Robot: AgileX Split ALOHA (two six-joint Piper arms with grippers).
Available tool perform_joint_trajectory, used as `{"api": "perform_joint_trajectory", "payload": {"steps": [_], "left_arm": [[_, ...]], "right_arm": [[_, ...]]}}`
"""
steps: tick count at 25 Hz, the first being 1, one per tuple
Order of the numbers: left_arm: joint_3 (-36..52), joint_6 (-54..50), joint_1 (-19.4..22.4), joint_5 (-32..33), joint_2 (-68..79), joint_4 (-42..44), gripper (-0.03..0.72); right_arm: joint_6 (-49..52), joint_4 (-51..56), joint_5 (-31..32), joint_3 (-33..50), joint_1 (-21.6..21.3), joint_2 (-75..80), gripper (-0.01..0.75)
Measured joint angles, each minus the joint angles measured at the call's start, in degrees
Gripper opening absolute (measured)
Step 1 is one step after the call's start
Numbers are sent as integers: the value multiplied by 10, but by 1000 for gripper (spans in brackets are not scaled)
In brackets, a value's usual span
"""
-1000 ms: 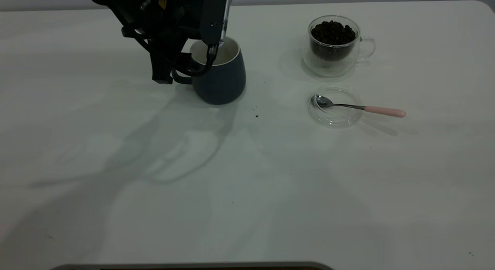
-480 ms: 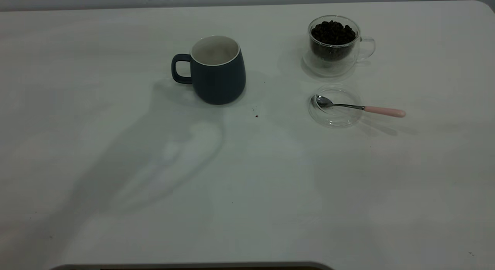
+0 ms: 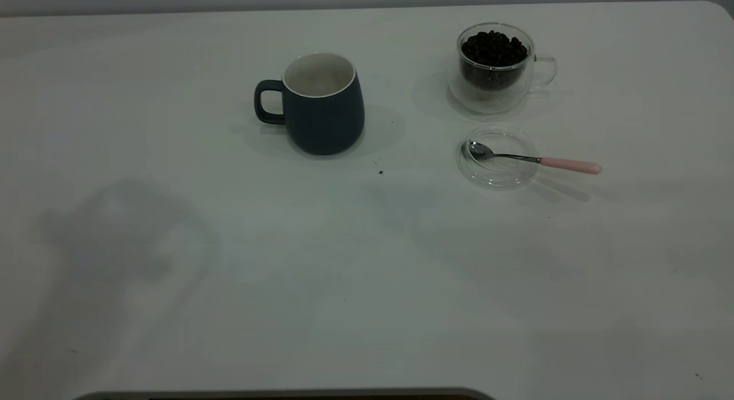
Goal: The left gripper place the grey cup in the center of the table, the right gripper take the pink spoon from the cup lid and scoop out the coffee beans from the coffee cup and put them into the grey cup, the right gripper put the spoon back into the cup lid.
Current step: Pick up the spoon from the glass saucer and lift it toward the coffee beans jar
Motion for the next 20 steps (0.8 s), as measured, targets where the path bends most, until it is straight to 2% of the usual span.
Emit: {"api": "perform_joint_trajectory", "payload": {"steps": [3, 4, 11, 20], "left_arm": [[0, -6, 0, 101, -62, 10, 565], [1, -7, 0, 106, -82, 11, 565], [30, -8, 0, 106, -227, -24, 565], [216, 7, 0, 106, -488, -164, 565]], "right_arm": [[0, 0, 0, 0, 0, 0, 579], [0, 0, 0, 0, 0, 0, 579], [0, 0, 0, 0, 0, 0, 579], [0, 0, 0, 0, 0, 0, 579]]}}
